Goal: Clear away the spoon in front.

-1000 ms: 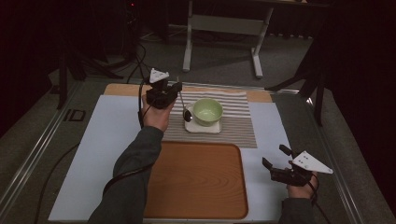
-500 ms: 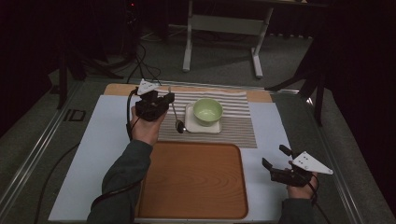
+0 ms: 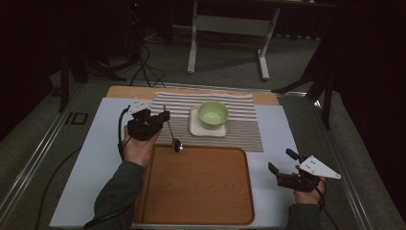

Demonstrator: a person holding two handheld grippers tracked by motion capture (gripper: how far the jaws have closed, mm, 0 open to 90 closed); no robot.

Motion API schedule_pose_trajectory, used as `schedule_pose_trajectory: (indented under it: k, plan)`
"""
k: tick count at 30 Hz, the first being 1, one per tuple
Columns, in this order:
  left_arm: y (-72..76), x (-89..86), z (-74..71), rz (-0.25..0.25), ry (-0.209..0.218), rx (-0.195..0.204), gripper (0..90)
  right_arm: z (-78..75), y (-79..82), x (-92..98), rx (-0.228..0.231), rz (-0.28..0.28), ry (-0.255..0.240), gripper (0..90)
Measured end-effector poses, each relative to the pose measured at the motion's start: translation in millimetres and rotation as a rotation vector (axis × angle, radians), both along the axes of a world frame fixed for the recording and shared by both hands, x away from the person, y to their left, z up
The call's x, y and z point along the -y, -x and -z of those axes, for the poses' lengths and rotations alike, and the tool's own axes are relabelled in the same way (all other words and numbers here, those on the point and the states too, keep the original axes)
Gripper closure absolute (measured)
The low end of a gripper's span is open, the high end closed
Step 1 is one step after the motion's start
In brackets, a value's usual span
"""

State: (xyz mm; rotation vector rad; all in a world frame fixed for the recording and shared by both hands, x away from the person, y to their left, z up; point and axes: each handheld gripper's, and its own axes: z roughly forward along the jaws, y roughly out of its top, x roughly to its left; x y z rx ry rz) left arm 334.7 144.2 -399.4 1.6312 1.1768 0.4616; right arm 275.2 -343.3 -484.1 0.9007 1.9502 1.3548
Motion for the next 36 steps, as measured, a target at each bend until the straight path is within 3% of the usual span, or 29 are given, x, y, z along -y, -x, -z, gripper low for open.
schedule_pose_trajectory:
  k: [8, 13, 23, 24, 36]
  plan:
    - [20.7, -12.7, 17.5, 0.003, -0.018, -0.04, 90.0, -0.3, 0.3, 0.8, -0.001, 0.002, -0.002, 13.1]
    - [29.3, -20.3, 25.5, 0.013, 0.0, -0.074, 90.0, 0.0, -0.2, 0.0, 0.001, 0.0, 0.002, 13.0]
    - [45.8, -23.5, 31.7, 0.04, -0.007, -0.104, 89.9, 0.0, -0.1, -0.8, 0.0, -0.001, 0.004, 13.0]
    - [53.9, -25.8, 32.5, 0.044, -0.004, -0.114, 89.9, 0.3, -0.4, -1.6, -0.003, -0.004, 0.007, 13.0]
    - [81.6, -28.9, 40.8, 0.101, 0.036, -0.191, 89.7, 0.4, -0.4, -2.8, -0.005, -0.006, 0.01, 13.0]
